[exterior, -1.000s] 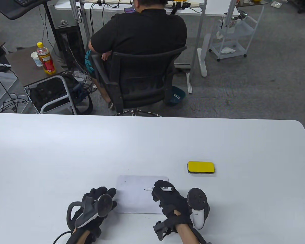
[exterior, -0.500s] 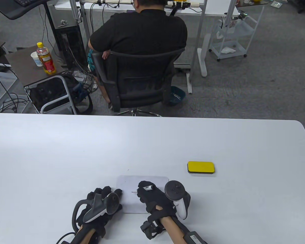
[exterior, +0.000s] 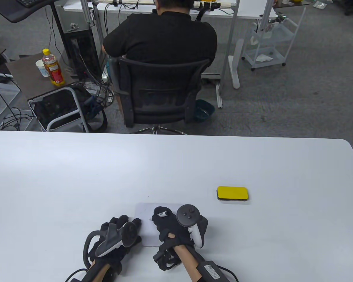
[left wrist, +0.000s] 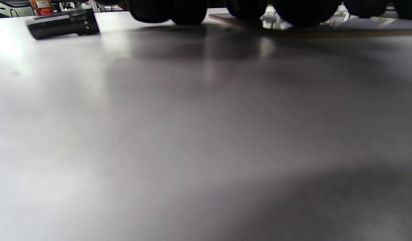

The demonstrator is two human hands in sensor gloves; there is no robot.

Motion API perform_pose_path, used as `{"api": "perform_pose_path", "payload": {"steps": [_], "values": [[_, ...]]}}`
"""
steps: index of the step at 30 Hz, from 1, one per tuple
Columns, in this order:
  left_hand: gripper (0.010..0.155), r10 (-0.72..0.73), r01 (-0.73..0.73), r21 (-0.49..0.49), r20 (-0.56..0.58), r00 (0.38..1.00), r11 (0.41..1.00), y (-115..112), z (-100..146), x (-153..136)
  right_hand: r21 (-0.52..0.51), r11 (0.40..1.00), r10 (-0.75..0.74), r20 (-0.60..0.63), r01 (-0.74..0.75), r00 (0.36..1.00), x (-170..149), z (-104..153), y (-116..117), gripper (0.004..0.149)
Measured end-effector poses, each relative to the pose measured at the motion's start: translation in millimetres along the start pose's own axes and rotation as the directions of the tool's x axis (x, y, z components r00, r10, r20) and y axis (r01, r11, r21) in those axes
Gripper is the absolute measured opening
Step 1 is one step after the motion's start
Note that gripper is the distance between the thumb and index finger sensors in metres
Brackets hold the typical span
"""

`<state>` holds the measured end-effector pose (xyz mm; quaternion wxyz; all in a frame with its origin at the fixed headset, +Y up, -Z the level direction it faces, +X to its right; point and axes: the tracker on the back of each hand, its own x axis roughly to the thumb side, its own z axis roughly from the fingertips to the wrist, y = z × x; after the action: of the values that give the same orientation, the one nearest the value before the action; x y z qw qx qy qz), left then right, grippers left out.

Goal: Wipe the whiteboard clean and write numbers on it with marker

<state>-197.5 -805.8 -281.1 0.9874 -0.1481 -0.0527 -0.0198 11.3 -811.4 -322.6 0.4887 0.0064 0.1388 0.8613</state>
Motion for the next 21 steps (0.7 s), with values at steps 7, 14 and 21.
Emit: {"api": "perform_pose_path", "payload": {"steps": [7, 14, 21], "values": [[0.062, -0.001, 0.001, 0.000, 0.000, 1.000, 1.000, 0.1, -0.4, 0.1, 0.027, 1.000, -0.016, 0.027, 0.015, 1.000, -2.7, 6.8, -1.9, 0.044], [0.062, 0.001, -0.001, -0.002, -0.001, 1.000, 1.000, 0.3, -0.9, 0.1, -0.087, 0.996, -0.021, -0.009, 0.020, 1.000, -14.5, 7.2, -30.5, 0.045], [0.062, 0.002, -0.002, -0.002, -0.001, 1.000, 1.000, 0.0, -0.8, 0.2, -0.115, 0.993, 0.024, -0.040, -0.028, 0.999, -20.1, 10.5, -38.1, 0.045]]}}
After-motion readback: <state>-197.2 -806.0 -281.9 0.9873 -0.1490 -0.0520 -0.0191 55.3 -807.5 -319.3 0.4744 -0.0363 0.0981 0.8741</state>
